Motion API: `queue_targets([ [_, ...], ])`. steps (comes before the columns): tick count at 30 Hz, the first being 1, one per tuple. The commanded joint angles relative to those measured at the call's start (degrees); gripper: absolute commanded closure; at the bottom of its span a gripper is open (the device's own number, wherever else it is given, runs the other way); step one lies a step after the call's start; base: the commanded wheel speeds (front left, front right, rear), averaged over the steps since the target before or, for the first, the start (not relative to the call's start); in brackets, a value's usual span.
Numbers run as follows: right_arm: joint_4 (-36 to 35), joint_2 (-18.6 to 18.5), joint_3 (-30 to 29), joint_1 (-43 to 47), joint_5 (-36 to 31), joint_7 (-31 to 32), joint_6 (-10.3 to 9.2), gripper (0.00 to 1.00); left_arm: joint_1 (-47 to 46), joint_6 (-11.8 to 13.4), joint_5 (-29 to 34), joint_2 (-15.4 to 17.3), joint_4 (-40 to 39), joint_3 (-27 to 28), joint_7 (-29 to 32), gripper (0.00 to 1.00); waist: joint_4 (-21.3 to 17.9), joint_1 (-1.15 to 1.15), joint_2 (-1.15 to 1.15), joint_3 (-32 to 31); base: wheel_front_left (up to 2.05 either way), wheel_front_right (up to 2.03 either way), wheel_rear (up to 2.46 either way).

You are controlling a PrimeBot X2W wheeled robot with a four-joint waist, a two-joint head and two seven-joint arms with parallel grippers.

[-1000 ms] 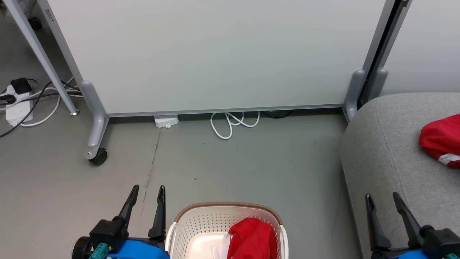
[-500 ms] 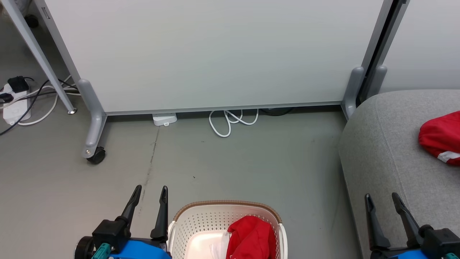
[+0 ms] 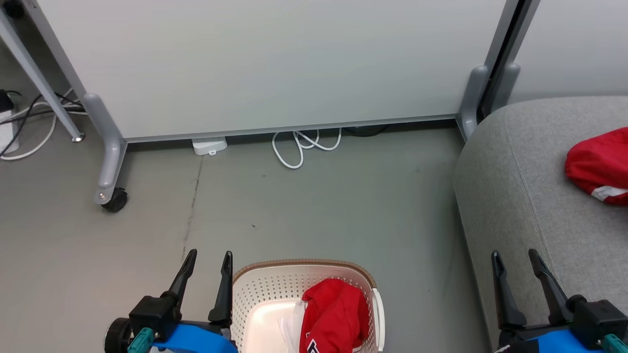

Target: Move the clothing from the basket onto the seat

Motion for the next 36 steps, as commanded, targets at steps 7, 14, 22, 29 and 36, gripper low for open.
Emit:
queue_targets([
  [7,-1.41,0.08,1.76,-3.69,0.06,-0.50,0.03,0.00,-3.66,-0.07,0.78,0.17,1.27,-2.06,-0.14,0.00,-4.19,0.00,0.00,6.55,0.00,0.00,0.00],
  [14,-2.31,0.08,3.52,-7.32,0.30,-0.92,0.03,0.00,-8.06,-0.07,0.31,0.55,4.14,-4.52,-0.14,0.00,-8.48,0.00,0.00,14.23,0.00,0.00,0.00],
  [22,-2.43,0.09,5.47,-11.48,0.19,-1.79,0.03,0.00,-12.15,-0.07,-0.59,2.03,9.30,-5.94,-0.14,0.00,-13.94,0.00,0.00,20.84,0.00,0.00,0.00],
  [29,-3.56,0.09,6.55,-14.10,0.81,-2.23,0.03,0.00,-15.59,-0.07,-0.64,3.39,14.10,-6.10,-0.14,0.00,-18.14,0.00,0.00,27.19,0.00,0.00,0.00],
  [36,-4.03,0.10,7.56,-15.66,1.96,-2.54,0.03,0.00,-19.81,-0.07,-3.11,5.09,20.32,-9.30,-0.14,0.00,-20.69,0.00,0.00,32.65,0.00,0.00,0.00],
])
